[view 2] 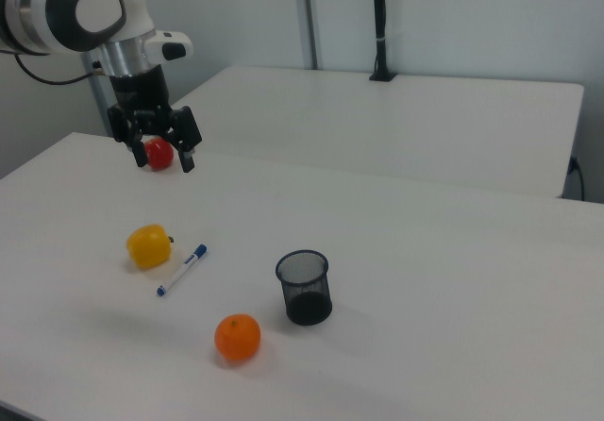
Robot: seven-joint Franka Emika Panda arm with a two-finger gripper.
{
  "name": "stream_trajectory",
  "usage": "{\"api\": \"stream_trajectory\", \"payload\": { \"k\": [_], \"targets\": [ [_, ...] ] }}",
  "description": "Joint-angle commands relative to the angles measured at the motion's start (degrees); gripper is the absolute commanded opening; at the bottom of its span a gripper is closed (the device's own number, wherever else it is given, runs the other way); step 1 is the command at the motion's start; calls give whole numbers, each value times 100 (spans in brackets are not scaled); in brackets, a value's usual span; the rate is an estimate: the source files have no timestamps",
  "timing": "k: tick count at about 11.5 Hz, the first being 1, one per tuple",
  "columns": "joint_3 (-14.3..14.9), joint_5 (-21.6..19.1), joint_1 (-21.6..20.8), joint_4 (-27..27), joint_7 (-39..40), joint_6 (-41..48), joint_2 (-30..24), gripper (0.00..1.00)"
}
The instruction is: Place marker
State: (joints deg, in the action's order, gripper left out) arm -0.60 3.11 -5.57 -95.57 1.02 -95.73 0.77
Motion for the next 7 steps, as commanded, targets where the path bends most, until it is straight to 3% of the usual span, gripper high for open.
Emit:
{"api": "stream_trajectory", "payload": {
  "k": [1,4,7],
  "targets": [
    [-55,-265,13,-94,-75,10,-51,100],
    [-55,-399,4,-85,-119,-103,19,100],
    [-72,-110,-215,-85,-513,-227,159,100]
  ]
}}
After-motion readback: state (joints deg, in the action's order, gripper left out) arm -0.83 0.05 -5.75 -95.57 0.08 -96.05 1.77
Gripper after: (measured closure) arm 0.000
